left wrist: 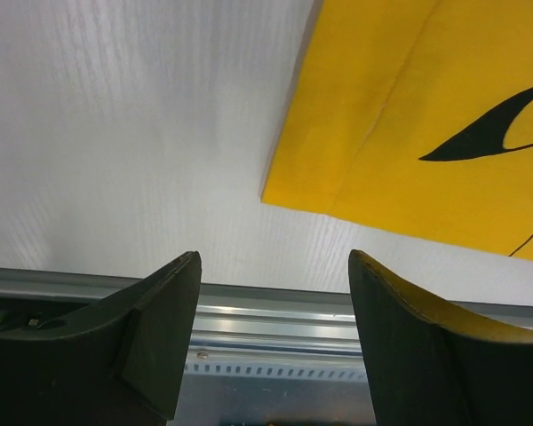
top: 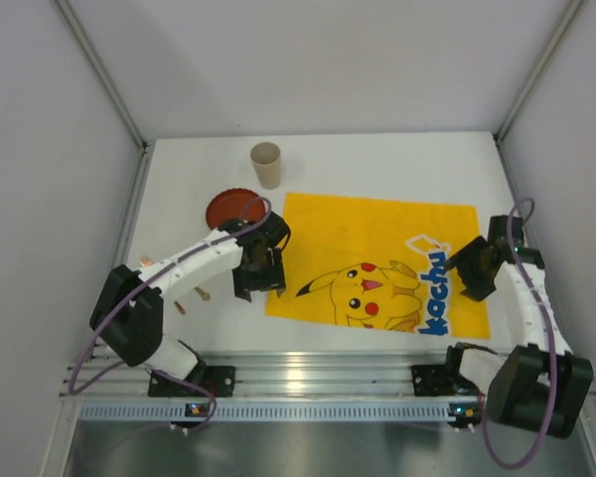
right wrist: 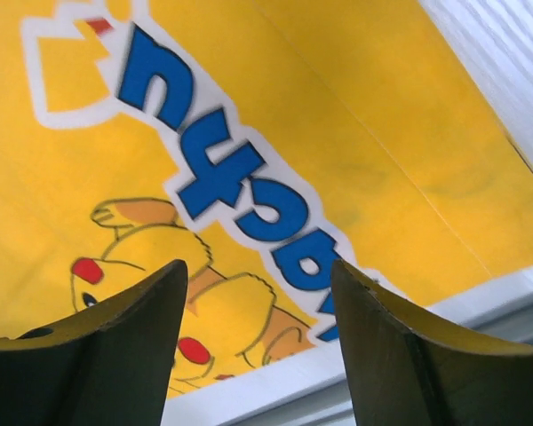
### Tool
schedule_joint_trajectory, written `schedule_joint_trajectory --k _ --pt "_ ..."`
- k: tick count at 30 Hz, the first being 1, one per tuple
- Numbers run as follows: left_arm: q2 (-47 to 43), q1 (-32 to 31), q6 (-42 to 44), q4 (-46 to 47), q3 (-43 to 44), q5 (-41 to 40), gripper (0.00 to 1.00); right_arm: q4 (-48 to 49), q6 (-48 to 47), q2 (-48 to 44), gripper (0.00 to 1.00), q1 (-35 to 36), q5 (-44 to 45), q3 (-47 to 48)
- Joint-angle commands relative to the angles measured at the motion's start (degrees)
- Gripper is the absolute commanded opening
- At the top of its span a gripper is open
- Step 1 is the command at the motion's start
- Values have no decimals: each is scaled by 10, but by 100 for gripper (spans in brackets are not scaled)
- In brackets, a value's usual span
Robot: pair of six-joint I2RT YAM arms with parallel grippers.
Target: Set the dinner table for one person
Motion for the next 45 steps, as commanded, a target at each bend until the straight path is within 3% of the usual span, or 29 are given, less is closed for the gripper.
schedule_joint_trajectory --k 1,8,14,16,20,21,25,28,36,44,45 --pt "21 0 23 46 28 -18 73 78 -19 75 66 6 -27 92" --pt "143 0 33 61 71 -53 75 96 -30 204 65 6 -38 219" --pt "154 3 44 145 17 -38 72 66 -52 199 64 6 -54 242" --pt "155 4 47 182 -5 -30 66 44 -73 181 64 6 -46 240" --pt "160 4 40 250 -44 15 44 20 -83 162 64 9 -41 216" --pt "163 6 35 261 -58 23 33 25 -77 159 63 11 -47 201" --pt "172 6 17 277 -75 34 8 58 -65 185 63 28 -76 186" --pt "143 6 -5 253 -93 14 0 74 -58 220 63 35 -86 191" --pt "9 6 -77 189 -200 -11 0 120 -55 274 62 64 -105 185" --pt "-84 6 -127 128 -230 -20 0 168 -53 337 62 92 -116 180" --pt "-90 5 -135 121 -231 -23 9 174 -53 345 62 96 -115 184"
